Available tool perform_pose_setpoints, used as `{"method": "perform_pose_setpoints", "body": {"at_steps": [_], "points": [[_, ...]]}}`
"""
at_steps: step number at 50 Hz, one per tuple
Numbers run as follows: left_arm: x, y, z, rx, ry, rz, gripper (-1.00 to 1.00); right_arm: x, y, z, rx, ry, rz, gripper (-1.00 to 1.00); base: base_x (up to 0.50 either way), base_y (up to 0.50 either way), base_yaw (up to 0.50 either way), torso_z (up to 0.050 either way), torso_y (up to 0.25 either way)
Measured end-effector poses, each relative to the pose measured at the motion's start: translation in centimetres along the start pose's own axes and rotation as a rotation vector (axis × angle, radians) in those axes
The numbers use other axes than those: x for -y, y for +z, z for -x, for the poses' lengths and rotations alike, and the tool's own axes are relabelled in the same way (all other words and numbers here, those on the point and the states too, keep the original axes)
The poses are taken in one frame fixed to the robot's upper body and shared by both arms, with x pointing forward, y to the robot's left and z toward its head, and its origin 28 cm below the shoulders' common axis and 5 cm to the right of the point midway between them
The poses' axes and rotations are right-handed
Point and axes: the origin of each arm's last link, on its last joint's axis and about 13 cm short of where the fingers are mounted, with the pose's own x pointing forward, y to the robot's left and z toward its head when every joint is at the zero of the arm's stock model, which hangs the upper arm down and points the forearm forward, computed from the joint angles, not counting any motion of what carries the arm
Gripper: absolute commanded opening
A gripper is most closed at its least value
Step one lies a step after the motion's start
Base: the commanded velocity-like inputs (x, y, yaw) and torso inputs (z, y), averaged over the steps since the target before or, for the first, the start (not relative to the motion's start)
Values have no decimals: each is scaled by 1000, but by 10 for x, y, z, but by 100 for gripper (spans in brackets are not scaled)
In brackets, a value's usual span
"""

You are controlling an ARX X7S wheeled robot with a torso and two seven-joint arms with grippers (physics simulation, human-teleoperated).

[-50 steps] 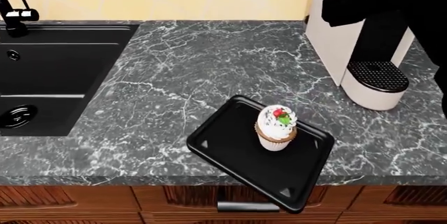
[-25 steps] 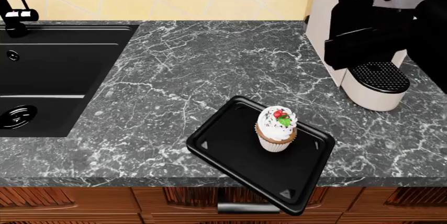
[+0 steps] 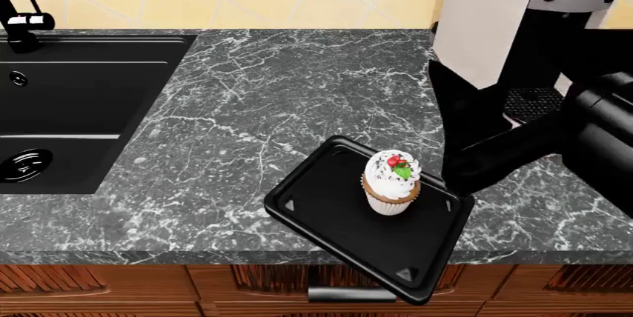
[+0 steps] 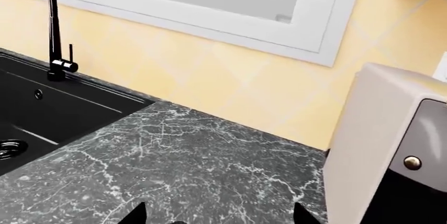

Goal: Move the fresh-baked cupcake off the tray onto the counter, and place the bowl used for mixing into the sink.

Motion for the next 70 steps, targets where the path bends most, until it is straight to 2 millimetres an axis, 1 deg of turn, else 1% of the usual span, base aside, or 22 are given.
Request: {"method": "perform_pose_setpoints", "body": {"at_steps": [28, 52, 70], "points": [[0, -1, 0, -2, 2, -2, 100, -8, -24, 9, -21, 175, 6, 100, 0, 0, 0, 0, 0], [0, -2, 0, -4, 1, -4, 100, -14, -47, 1, -48, 238, 3, 100, 0, 0, 0, 0, 0], [1, -1, 0, -5, 0, -5, 100, -16, -57, -4, -64, 252, 2, 100, 0, 0, 0, 0, 0]]}}
